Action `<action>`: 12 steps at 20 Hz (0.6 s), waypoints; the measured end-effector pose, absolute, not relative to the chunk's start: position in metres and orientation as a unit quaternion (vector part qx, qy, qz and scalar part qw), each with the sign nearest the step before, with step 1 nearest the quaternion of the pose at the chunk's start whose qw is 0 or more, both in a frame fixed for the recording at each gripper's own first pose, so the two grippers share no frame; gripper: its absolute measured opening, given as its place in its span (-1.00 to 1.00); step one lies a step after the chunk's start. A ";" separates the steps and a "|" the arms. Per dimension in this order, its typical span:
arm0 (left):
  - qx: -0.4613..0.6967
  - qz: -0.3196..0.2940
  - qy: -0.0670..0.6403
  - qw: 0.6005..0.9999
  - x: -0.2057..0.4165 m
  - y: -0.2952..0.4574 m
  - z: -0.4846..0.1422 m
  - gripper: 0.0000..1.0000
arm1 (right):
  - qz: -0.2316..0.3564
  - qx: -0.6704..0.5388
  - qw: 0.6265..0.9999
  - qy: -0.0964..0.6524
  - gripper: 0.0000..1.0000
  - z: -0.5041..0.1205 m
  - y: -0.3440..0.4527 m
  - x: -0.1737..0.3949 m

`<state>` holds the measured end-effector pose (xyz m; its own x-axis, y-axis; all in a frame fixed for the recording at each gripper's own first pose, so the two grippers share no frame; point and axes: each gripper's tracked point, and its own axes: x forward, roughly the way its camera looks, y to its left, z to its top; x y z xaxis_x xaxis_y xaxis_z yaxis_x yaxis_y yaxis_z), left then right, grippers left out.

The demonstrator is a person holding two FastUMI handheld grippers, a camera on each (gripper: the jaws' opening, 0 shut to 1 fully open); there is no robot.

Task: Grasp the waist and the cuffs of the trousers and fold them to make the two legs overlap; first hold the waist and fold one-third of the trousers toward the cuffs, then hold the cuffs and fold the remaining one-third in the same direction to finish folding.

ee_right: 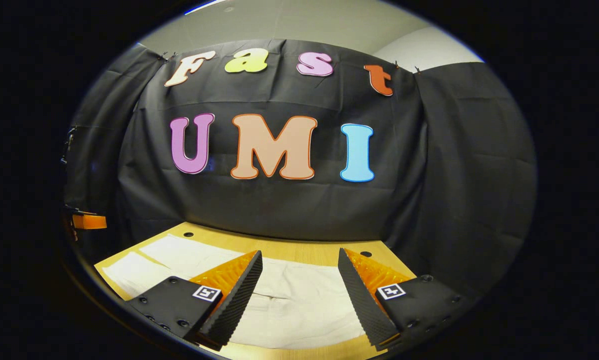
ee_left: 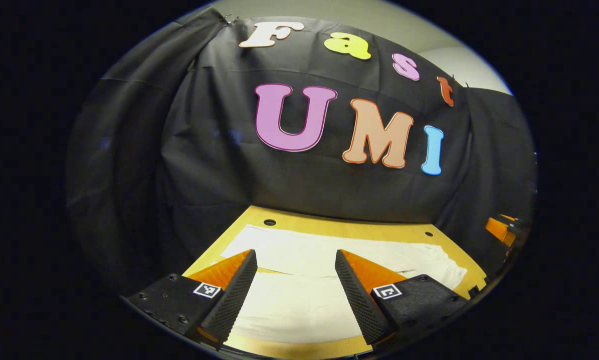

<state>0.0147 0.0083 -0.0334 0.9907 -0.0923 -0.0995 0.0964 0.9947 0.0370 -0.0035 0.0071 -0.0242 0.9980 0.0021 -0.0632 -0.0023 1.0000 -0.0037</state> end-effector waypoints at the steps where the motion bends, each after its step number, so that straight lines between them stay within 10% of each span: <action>1: 0.029 -0.062 0.057 0.996 0.017 0.011 -0.038 0.89 | -0.003 -0.002 0.999 0.033 0.96 -0.025 0.007 -0.006; 12: 0.187 -0.239 0.245 0.921 0.017 0.047 -0.130 0.87 | -0.044 -0.011 0.997 0.065 0.95 -0.050 0.006 -0.033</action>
<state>0.0173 0.0468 -0.1297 0.7655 -0.3495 -0.5403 0.5323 0.8157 0.2266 -0.0325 0.0065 -0.0496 0.9877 -0.0894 -0.1284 0.0865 0.9958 -0.0284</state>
